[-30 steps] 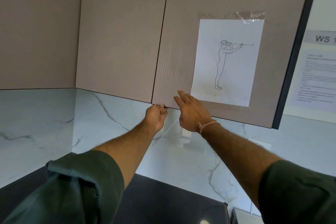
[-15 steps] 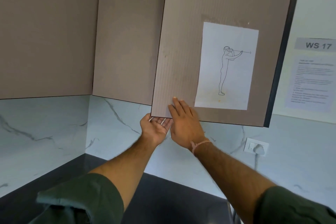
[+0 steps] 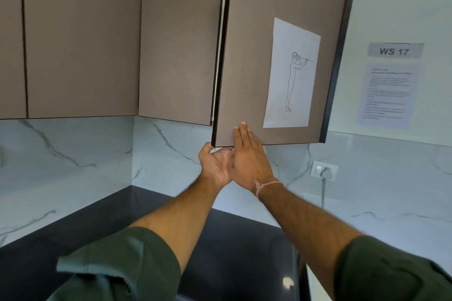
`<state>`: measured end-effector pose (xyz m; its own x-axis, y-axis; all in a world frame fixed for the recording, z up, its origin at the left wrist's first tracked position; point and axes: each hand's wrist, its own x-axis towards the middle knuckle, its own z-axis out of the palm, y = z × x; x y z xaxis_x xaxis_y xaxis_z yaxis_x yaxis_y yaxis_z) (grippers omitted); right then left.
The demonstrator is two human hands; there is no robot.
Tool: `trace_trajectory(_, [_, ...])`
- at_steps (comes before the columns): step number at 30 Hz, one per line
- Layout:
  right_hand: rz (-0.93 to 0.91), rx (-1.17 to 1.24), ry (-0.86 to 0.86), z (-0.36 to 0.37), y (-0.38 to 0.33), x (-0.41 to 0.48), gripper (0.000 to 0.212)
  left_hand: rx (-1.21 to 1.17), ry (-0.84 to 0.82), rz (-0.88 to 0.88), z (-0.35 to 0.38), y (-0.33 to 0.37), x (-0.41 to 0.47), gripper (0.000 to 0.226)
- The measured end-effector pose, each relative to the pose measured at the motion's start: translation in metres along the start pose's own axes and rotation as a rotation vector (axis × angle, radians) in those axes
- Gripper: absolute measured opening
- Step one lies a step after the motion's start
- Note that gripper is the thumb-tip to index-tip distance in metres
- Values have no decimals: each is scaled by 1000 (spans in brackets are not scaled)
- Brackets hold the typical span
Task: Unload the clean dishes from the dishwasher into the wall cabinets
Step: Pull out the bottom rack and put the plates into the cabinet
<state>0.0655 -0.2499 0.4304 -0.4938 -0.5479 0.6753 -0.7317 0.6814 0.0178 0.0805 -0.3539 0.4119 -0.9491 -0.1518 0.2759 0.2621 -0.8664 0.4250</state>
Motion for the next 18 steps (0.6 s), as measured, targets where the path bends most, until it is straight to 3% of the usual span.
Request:
trace_trajectory(7, [151,209,78,-52,22,-76,79,186,165,96,62,-72,-59,46])
trace_trajectory(11, [230,328,234,-86,55,-118,75,322,124,47,105,-125,-87,31])
trace_trajectory(15, [340,448,286,-123,102,-153,64,309,9,-41,143,-179,-93,28])
trace_trajectory(18, [416,438,288,-141,140,-173,57,363,11,-111,161,-212,-86,48])
